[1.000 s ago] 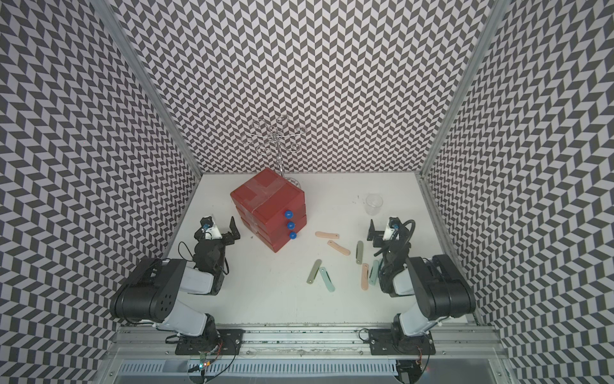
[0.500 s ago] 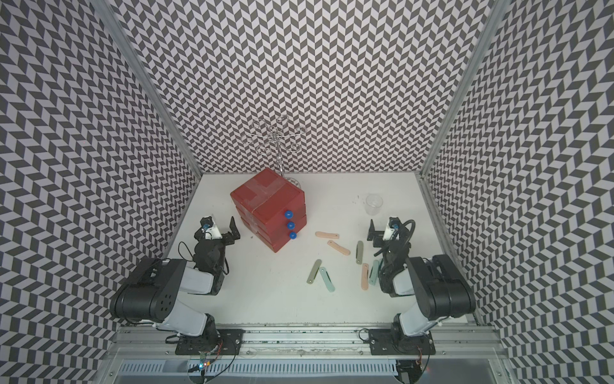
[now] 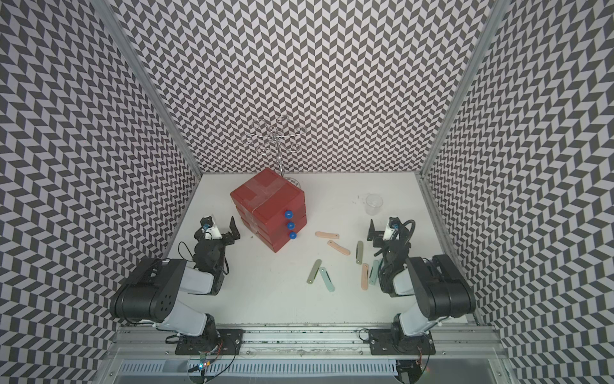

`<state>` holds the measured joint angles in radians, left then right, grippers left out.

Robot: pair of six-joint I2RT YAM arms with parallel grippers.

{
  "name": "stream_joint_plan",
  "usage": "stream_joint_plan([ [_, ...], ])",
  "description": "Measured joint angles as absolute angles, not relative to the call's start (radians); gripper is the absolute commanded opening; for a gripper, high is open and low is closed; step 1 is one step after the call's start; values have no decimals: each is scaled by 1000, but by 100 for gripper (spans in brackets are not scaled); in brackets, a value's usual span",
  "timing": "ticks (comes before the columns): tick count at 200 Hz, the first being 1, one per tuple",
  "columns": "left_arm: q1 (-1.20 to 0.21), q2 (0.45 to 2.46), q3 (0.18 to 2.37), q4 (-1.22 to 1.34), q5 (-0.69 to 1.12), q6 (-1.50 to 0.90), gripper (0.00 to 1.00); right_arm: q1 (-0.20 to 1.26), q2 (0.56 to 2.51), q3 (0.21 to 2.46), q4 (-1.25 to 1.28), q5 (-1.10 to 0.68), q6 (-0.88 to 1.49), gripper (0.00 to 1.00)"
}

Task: Place the fruit knives into the drawer by color
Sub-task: Adjust the storage box at the center of the board.

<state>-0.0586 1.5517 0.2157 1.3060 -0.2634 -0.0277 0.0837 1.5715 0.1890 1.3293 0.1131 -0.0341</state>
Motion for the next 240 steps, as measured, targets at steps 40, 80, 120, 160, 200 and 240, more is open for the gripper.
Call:
stream_joint_plan([
  [40, -64, 1550, 216, 1307, -257, -23, 100, 73, 1571, 200, 1315, 103, -33, 99],
  [80, -179, 1420, 230, 1198, -433, 2, 100, 62, 1563, 214, 1277, 108, -17, 99],
  [120, -262, 1235, 602, 538, -646, -242, 100, 62, 1406, 394, 946, 136, 33, 99],
  [160, -212, 1057, 802, 54, -577, -521, 100, 60, 1245, 570, 569, 215, 217, 99],
  [200, -185, 914, 832, -79, -350, -493, 100, 54, 1143, 636, 286, 146, 310, 99],
  [240, -215, 1052, 1080, -136, -150, -414, 100, 60, 1134, 745, 48, 31, 345, 99],
])
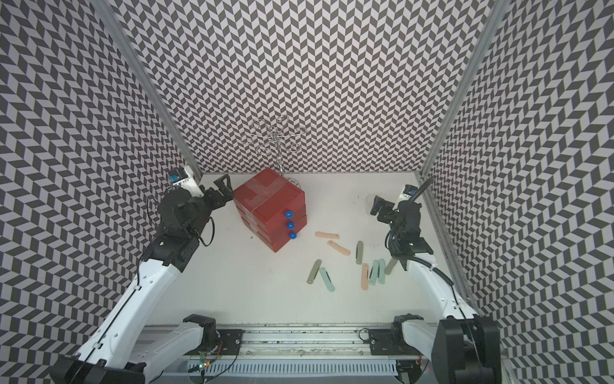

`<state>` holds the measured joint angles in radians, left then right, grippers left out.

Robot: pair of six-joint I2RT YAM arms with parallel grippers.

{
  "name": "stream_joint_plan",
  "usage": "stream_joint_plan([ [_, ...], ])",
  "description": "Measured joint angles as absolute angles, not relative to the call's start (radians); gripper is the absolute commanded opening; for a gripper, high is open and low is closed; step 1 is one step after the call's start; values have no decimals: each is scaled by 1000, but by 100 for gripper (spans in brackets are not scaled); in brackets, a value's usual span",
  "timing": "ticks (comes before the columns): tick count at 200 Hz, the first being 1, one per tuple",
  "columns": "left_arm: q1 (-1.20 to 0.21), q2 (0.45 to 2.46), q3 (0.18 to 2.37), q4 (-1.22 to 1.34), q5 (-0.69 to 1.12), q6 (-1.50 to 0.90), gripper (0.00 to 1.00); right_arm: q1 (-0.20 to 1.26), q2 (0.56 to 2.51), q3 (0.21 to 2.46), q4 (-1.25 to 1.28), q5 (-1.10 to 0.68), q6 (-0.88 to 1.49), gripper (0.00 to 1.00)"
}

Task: Place the fruit knives into the drawer by color
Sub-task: Adjust the storage box at the center of the board.

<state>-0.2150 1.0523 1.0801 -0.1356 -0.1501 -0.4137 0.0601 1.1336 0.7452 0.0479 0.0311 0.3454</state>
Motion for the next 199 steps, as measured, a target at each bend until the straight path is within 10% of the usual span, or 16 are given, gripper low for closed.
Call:
stream_joint_plan([
  [61, -249, 1332, 1296, -217, 76, -341, 100, 197, 1111, 802, -119, -59, 363, 99],
  [82, -255, 1396, 1317, -244, 154, -324, 47, 247, 1112, 803, -128, -121, 372, 98],
  [96, -262, 1428, 1333, -262, 193, -317, 26, 269, 1113, 809, -125, -173, 385, 84],
  [130, -282, 1481, 1379, -295, 254, -292, 0, 298, 1138, 835, -81, -272, 421, 1],
  [199, -307, 1536, 1392, -324, 291, -262, 0, 385, 1416, 1038, -19, -385, 458, 0],
])
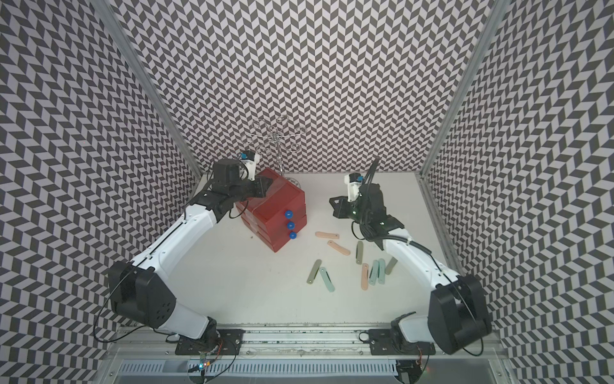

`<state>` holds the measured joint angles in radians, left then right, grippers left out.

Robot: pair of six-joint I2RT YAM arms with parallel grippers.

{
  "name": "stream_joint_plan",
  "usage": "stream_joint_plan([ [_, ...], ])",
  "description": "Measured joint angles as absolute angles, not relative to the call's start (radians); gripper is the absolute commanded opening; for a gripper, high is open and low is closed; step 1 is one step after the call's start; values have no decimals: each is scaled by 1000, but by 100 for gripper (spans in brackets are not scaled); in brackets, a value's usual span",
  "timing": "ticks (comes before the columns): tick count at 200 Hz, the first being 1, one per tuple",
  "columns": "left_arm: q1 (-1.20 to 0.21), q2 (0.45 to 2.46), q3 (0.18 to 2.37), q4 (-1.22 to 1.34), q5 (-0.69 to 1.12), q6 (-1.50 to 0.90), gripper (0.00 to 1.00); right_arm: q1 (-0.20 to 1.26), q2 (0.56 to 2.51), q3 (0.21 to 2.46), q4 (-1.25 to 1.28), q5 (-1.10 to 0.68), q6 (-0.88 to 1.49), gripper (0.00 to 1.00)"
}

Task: Place the fruit knives into the drawer by color
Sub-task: Adjust the storage box at the center of the board.

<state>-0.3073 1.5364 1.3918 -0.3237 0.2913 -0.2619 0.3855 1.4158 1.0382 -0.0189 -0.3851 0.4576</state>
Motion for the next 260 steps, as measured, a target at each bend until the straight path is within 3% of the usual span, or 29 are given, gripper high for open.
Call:
stream_joint_plan([
  [120, -307, 1536, 1332, -323, 275, -251, 0, 525, 1749, 1298, -61, -466, 464, 0],
  [260, -307, 1530, 1325, -323, 274, -250, 0, 545, 1886, 1454, -115, -478, 460, 0],
])
